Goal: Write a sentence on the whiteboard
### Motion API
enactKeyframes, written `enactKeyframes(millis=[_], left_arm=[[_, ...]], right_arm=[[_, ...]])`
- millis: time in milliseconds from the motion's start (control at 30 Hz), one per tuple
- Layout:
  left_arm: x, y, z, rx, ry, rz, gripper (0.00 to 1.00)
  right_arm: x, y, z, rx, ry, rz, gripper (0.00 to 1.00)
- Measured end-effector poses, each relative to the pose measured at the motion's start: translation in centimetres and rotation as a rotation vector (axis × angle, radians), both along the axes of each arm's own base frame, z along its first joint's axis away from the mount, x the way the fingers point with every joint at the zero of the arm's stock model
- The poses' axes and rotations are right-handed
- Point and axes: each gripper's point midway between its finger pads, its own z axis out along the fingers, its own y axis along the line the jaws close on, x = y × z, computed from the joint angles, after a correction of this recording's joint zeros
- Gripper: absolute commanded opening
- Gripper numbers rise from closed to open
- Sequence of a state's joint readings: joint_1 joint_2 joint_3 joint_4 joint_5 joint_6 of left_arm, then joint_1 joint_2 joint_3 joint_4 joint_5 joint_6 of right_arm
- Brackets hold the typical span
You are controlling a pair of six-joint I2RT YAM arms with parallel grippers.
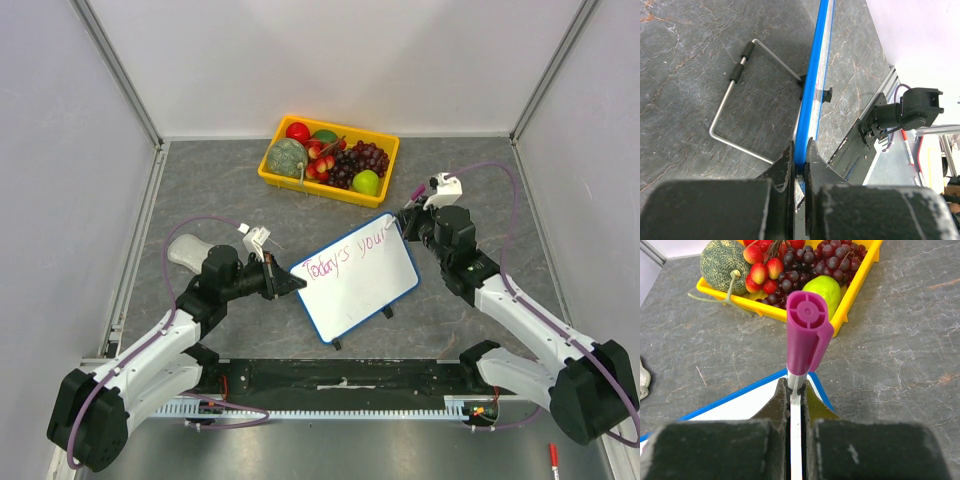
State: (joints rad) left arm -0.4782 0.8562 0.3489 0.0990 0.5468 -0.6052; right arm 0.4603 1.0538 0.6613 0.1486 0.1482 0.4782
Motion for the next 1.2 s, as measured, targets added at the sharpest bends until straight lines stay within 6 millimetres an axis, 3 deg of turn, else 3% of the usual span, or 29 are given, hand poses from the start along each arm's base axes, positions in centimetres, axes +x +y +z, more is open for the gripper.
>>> enactKeyframes(millis=[133, 333, 667, 1000, 1200], left_arm=[[0.0, 0.0, 0.0, 0.0, 0.0, 0.0, 0.02], [0.0, 0.0, 0.0, 0.0, 0.0, 0.0, 0.02], [0.0, 0.0, 0.0, 0.001, 0.0, 0.001, 0.02], [0.0, 0.0, 0.0, 0.002, 0.0, 0.002, 0.02], [0.0, 0.0, -0.1, 0.003, 0.002, 0.003, 0.02]], right_arm=[[-0.4, -0.2, -0.3, -0.002, 0.005, 0.0, 0.0], [-1.1, -0.5, 1.1, 0.013, -0.025, 0.001, 0.0], [-2.5, -0.2, 5.3, 0.056, -0.107, 0.055, 0.0], [-3.4, 1.0, 4.4, 0.038, -0.081, 0.14, 0.0], [-4.4, 2.6, 3.9, 0.032, -0.066, 0.209, 0.0]])
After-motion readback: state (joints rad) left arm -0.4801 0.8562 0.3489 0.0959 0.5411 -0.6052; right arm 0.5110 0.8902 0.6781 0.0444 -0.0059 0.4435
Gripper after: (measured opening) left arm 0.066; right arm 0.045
